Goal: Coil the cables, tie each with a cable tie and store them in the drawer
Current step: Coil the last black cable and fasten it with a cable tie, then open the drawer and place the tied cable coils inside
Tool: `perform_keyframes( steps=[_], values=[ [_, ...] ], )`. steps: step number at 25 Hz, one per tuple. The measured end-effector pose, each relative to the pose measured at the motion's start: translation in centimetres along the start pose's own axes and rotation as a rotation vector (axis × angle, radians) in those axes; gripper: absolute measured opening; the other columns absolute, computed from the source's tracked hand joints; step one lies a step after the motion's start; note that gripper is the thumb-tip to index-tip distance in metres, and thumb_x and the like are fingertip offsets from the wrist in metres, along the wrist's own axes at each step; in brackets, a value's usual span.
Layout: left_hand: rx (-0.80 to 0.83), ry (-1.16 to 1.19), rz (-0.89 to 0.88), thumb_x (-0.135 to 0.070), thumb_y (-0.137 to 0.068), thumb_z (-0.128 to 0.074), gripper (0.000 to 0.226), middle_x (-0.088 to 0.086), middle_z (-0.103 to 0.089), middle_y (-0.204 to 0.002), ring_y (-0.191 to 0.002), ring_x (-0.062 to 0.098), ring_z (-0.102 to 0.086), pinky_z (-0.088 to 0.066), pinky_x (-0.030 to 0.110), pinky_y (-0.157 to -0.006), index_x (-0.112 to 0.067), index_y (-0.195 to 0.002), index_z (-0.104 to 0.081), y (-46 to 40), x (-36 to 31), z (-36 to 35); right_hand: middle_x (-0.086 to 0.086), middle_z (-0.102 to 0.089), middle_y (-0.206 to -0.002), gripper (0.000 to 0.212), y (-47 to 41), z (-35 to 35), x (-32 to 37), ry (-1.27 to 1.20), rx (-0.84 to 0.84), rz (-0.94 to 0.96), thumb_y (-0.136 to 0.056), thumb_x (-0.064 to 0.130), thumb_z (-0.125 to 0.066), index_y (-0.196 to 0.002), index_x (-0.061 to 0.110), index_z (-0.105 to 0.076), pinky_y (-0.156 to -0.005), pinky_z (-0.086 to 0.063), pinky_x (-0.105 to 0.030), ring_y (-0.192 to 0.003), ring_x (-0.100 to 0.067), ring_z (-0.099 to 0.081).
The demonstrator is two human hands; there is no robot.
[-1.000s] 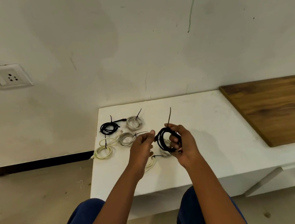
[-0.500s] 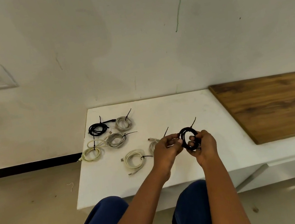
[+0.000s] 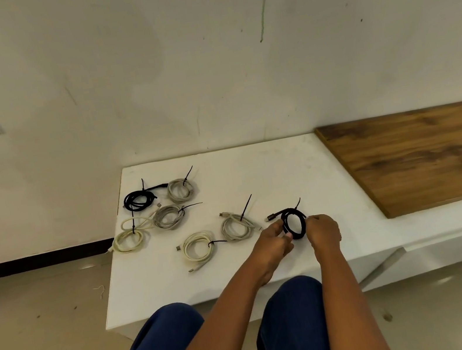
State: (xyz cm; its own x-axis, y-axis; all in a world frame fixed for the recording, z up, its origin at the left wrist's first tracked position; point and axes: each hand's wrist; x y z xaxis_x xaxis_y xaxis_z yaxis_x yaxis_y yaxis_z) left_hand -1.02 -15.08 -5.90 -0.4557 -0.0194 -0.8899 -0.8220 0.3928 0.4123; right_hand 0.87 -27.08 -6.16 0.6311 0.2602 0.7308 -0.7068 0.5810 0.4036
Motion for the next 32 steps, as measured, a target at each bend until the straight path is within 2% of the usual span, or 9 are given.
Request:
perform_keyframes(
  steps=[4, 6, 13, 18, 21, 24, 28, 30, 32],
  values=[
    [-0.017, -0.089, 0.021, -0.005, -0.098, -0.044, 0.051, 0.002, -0.032, -0.152, -0.130, 0.017, -0.043, -0.042, 0.027, -0.102, -0.011, -0.146, -0.029, 0.7, -0.5, 0.7, -0.018, -0.053, -0.114, 0.028, 0.4, 0.0, 0.1, 0.093, -0.024, 0.017, -0.095, 0.021, -0.036, -0.103, 0.004, -0.057, -0.082, -0.035, -0.036, -0.106, -0.031, -0.047],
    [-0.016, -0.134, 0.013, -0.003, -0.096, -0.045, 0.051, 0.004, -0.036, -0.149, -0.128, 0.019, -0.046, -0.044, 0.027, -0.101, -0.009, -0.145, -0.032, 1.2, -1.0, 1.5, -0.015, -0.050, -0.126, 0.038, 1.4, 0.1, 0.4, 0.139, -0.084, 0.039, -0.096, 0.028, -0.038, -0.121, 0.006, -0.054, -0.093, -0.038, -0.041, -0.119, -0.033, -0.044],
    [-0.246, -0.212, -0.097, -0.011, -0.089, -0.059, 0.032, 0.001, -0.065, -0.109, -0.097, 0.011, -0.062, -0.050, 0.030, -0.094, -0.011, -0.121, -0.060, 5.0, -2.0, 6.2, -0.014, -0.023, -0.143, 0.049, 5.6, -0.9, 2.0, 0.438, -0.258, 0.147, -0.093, 0.038, -0.045, -0.131, 0.007, -0.041, -0.099, -0.033, -0.051, -0.133, -0.037, -0.021],
    [-0.603, -0.373, -0.203, -0.021, -0.088, -0.064, 0.020, 0.003, -0.068, -0.105, -0.091, 0.010, -0.059, -0.042, 0.018, -0.077, -0.014, -0.107, -0.066, 8.1, -1.3, 10.3, -0.008, -0.045, -0.128, 0.033, 8.0, -3.3, 0.6, 0.489, -0.066, 0.689, -0.093, 0.028, -0.051, -0.122, 0.013, -0.053, -0.094, -0.039, -0.037, -0.122, -0.027, -0.036],
    [-0.805, -0.481, -0.219, -0.022, -0.087, -0.065, 0.035, 0.009, -0.056, -0.122, -0.116, 0.022, -0.049, -0.039, 0.026, -0.091, -0.009, -0.119, -0.057, 9.1, -0.6, 12.6, 0.000, -0.051, -0.123, 0.024, 9.7, -5.2, -2.2, 0.434, 0.133, 0.955, -0.094, 0.022, -0.050, -0.117, 0.016, -0.058, -0.095, -0.036, -0.027, -0.118, -0.019, -0.041],
    [-0.945, -0.704, 0.093, -0.043, -0.080, -0.069, 0.081, 0.013, -0.027, -0.144, -0.134, 0.031, -0.024, -0.031, 0.045, -0.103, -0.008, -0.141, -0.029, 10.5, 0.2, 15.3, 0.005, -0.051, -0.126, 0.027, 10.9, -7.3, -5.4, 0.479, 0.195, 1.026, -0.097, 0.029, -0.045, -0.120, 0.020, -0.056, -0.097, -0.032, -0.022, -0.121, -0.014, -0.043],
    [-0.865, -0.680, 0.379, -0.051, -0.059, -0.083, 0.127, 0.015, -0.014, -0.149, -0.138, 0.033, -0.018, -0.024, 0.048, -0.112, -0.006, -0.147, -0.003, 13.0, 1.9, 18.1, 0.000, -0.050, -0.137, 0.035, 12.4, -9.2, -7.9, 0.490, 0.217, 1.058, -0.094, 0.025, -0.053, -0.129, 0.017, -0.054, -0.110, -0.031, -0.031, -0.130, -0.018, -0.041],
    [-0.770, -0.520, 0.379, -0.037, -0.057, -0.089, 0.125, 0.015, -0.025, -0.146, -0.135, 0.031, -0.028, -0.030, 0.042, -0.111, -0.003, -0.145, -0.006, 14.1, 3.2, 19.5, -0.007, -0.055, -0.133, 0.037, 12.9, -9.5, -8.6, 0.455, 0.156, 1.087, -0.090, 0.014, -0.061, -0.126, 0.011, -0.057, -0.109, -0.038, -0.040, -0.126, -0.026, -0.047],
    [-0.652, -0.368, 0.366, -0.020, -0.059, -0.089, 0.103, 0.010, -0.046, -0.132, -0.125, 0.027, -0.043, -0.038, 0.034, -0.102, 0.001, -0.139, -0.028, 15.7, 4.1, 21.3, -0.013, -0.061, -0.123, 0.038, 13.1, -9.8, -9.0, 0.408, 0.093, 1.140, -0.083, 0.004, -0.068, -0.120, 0.006, -0.061, -0.101, -0.045, -0.047, -0.117, -0.033, -0.055]
  ],
)
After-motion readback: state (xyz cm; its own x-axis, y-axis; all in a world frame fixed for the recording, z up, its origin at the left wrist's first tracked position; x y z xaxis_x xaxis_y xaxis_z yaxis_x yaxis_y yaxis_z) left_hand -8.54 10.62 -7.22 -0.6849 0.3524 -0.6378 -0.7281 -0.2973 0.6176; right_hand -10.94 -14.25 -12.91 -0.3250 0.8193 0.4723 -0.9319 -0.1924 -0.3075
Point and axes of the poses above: each hand's wrist, its own y-axis away from the middle knuckle, its own z-axis out of the back of the hand, x = y × z
